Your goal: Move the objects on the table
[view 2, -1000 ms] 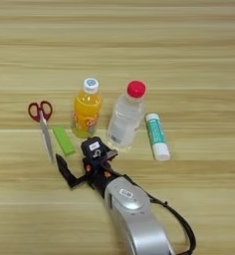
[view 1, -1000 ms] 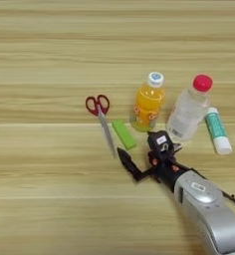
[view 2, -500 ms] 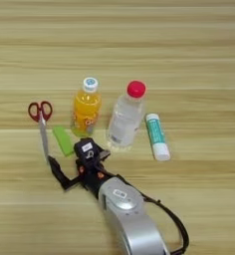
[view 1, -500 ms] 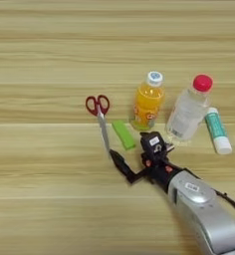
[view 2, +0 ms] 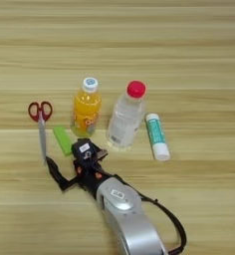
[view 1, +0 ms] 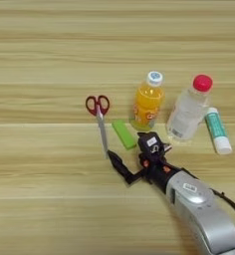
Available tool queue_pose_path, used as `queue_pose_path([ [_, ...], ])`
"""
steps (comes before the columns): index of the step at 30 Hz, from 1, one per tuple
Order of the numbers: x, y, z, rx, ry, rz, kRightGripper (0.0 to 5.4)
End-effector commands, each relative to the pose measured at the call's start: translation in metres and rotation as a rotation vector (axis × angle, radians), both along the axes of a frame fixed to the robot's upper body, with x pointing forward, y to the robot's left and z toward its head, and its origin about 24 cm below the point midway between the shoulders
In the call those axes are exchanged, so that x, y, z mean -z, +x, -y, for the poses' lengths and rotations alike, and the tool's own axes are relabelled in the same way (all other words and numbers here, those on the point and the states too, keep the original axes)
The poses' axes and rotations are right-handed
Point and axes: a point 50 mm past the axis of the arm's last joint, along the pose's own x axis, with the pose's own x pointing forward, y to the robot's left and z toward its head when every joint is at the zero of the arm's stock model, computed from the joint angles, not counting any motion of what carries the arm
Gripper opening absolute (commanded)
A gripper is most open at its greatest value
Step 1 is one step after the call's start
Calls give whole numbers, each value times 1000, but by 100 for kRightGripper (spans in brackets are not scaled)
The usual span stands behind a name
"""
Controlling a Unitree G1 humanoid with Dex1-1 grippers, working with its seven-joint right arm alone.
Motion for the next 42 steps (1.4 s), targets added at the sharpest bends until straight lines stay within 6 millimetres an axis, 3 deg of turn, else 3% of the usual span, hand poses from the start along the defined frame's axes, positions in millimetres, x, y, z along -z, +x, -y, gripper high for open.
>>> queue_pose_path([
  [1,0,4,5,24,-20,-1,538],
  [7,2,6,7,27,-26,-8,501],
  [34,4,6,9,27,-32,-11,144],
  [42,0,8,9,37,-26,10,140],
])
